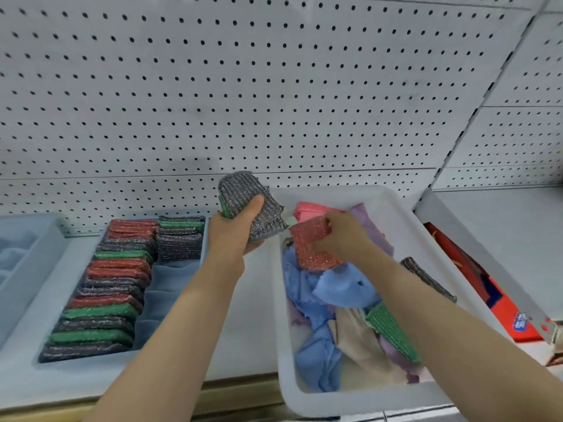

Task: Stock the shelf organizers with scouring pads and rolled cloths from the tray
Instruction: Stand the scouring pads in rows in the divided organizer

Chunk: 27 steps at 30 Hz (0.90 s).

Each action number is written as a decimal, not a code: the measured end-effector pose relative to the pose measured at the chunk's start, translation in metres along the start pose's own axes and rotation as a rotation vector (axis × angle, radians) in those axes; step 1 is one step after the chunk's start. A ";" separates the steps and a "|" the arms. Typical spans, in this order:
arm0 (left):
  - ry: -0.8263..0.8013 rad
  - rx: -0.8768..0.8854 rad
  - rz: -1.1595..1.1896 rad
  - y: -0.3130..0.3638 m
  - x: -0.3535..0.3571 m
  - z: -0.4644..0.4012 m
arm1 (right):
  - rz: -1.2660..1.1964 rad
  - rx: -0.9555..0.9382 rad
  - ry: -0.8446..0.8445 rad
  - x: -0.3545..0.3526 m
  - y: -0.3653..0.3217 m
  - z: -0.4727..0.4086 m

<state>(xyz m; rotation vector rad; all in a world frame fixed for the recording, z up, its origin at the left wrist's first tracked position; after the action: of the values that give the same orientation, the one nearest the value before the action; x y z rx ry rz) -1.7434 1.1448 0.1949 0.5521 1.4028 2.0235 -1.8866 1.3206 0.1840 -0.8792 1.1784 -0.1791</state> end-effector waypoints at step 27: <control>-0.093 -0.061 0.122 -0.009 -0.262 -0.044 | -1.012 0.022 0.242 0.150 -0.192 0.028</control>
<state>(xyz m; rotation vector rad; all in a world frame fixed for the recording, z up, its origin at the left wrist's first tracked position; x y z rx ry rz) -1.5789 0.9376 0.1722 0.7110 1.2760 2.1008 -1.7410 1.1241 0.2084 -1.3996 0.8468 -1.1384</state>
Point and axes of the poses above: each hand's wrist, its own z-axis away from the middle knuckle, its own x-axis out of the palm, y = z × x, the point moved 6 cm from there along -z, towards the middle knuckle, and after that the axes turned 14 degrees about -z, right-handed, at the moved point
